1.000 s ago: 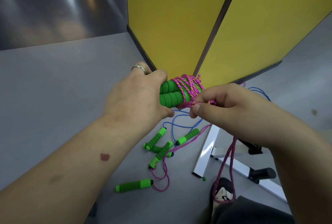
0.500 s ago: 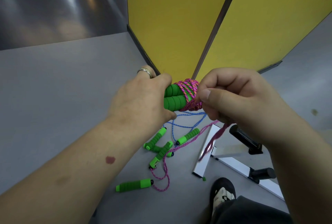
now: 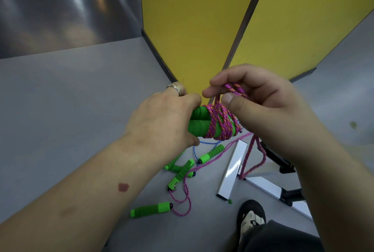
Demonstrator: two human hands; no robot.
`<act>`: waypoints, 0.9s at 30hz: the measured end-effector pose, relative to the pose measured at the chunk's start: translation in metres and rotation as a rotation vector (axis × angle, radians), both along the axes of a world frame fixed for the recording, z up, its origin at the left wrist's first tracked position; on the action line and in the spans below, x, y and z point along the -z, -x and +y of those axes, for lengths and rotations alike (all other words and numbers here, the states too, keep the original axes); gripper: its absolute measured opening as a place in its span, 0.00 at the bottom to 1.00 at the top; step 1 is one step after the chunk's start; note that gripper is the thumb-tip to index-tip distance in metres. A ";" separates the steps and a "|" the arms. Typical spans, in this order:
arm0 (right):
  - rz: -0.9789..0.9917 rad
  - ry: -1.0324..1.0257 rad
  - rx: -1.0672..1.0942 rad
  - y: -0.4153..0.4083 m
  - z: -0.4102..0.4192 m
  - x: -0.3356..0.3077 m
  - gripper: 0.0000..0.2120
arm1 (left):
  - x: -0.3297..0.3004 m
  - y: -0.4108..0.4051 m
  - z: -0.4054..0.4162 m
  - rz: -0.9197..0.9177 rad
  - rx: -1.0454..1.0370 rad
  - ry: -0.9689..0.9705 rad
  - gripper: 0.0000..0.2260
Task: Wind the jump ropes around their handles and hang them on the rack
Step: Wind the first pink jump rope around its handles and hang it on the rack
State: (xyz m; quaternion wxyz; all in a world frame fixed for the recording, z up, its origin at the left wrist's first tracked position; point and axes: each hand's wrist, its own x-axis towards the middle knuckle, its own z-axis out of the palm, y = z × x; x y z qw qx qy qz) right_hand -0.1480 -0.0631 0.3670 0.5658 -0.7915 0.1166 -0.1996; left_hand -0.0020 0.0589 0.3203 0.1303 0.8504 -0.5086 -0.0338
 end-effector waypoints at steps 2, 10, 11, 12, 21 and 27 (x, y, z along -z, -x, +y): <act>0.040 0.080 0.042 0.000 -0.002 0.003 0.20 | 0.000 0.001 0.000 -0.004 0.032 0.004 0.27; 0.164 0.251 0.116 0.001 -0.012 0.007 0.21 | 0.002 -0.003 0.005 -0.029 0.168 0.021 0.29; 0.173 0.251 0.120 0.002 -0.013 0.007 0.20 | 0.002 -0.004 0.006 -0.034 0.173 0.022 0.29; 0.171 0.252 0.123 0.002 -0.013 0.007 0.18 | 0.002 -0.005 0.007 -0.039 0.176 0.024 0.28; 0.128 0.257 0.107 -0.003 -0.016 0.016 0.20 | -0.005 -0.005 0.009 -0.017 0.250 0.028 0.30; 0.172 0.098 0.054 -0.005 -0.022 0.027 0.26 | -0.010 -0.008 0.011 0.083 0.282 0.081 0.33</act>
